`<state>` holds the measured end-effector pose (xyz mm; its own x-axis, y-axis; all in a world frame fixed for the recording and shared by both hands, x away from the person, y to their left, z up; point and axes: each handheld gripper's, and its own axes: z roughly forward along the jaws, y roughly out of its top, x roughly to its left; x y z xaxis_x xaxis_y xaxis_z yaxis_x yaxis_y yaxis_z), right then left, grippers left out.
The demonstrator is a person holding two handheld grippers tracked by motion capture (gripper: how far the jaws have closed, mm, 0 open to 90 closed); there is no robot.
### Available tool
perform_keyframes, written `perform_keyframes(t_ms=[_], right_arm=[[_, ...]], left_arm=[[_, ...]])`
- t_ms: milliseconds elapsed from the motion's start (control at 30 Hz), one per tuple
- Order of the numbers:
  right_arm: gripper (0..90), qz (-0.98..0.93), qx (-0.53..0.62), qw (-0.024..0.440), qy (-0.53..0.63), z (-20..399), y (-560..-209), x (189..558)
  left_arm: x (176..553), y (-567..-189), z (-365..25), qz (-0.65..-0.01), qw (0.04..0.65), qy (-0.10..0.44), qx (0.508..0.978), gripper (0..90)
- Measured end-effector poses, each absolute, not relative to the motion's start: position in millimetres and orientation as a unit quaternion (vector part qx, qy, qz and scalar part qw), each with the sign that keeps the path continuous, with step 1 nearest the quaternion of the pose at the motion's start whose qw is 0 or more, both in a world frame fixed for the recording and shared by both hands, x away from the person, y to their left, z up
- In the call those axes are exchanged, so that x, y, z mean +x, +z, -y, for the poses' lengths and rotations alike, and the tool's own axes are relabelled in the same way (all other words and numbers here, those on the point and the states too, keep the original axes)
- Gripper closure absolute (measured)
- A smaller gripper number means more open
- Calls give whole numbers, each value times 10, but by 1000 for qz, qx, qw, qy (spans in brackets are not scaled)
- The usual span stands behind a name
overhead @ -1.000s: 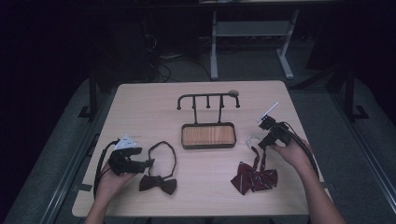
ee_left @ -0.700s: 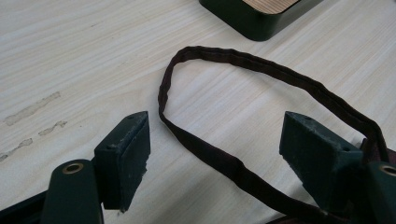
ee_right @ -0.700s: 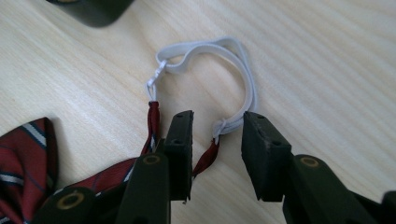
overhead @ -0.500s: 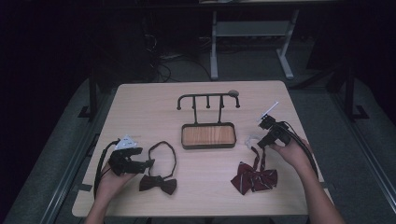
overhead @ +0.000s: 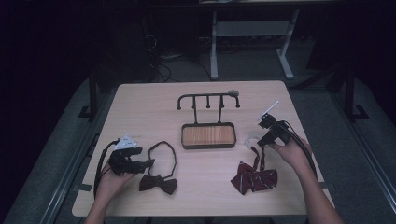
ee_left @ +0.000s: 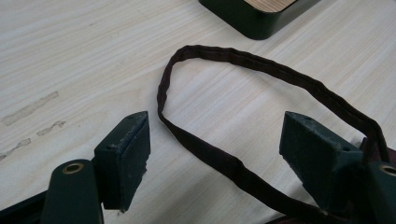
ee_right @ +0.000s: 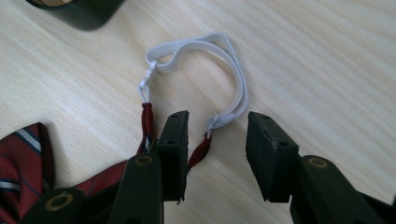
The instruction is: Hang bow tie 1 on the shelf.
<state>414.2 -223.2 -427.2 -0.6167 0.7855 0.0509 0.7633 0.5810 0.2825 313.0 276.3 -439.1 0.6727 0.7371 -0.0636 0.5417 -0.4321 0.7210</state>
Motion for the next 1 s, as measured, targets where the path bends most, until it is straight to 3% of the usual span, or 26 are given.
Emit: perform_keyframes(t_ms=[233,333,400,533,1000], right_arm=[[595,-892,436,34,113,2171,-4372,4179],[644,-897,429,35,103,2136,-4400,4181],[759,-901,419,42,99,2114,-4396,4176],[822,-906,410,45,99,2110,-4377,4159],[826,-919,364,14,151,2185,-4035,4003]], left_arm=[[3128,-4387,-2756,-382,370,132,837,251],[3131,-4385,-2764,-380,370,133,837,251],[3130,-4385,-2763,-380,370,133,837,251],[3130,-4383,-2764,-380,371,133,837,251],[3128,-4386,-2752,-381,367,131,838,251]])
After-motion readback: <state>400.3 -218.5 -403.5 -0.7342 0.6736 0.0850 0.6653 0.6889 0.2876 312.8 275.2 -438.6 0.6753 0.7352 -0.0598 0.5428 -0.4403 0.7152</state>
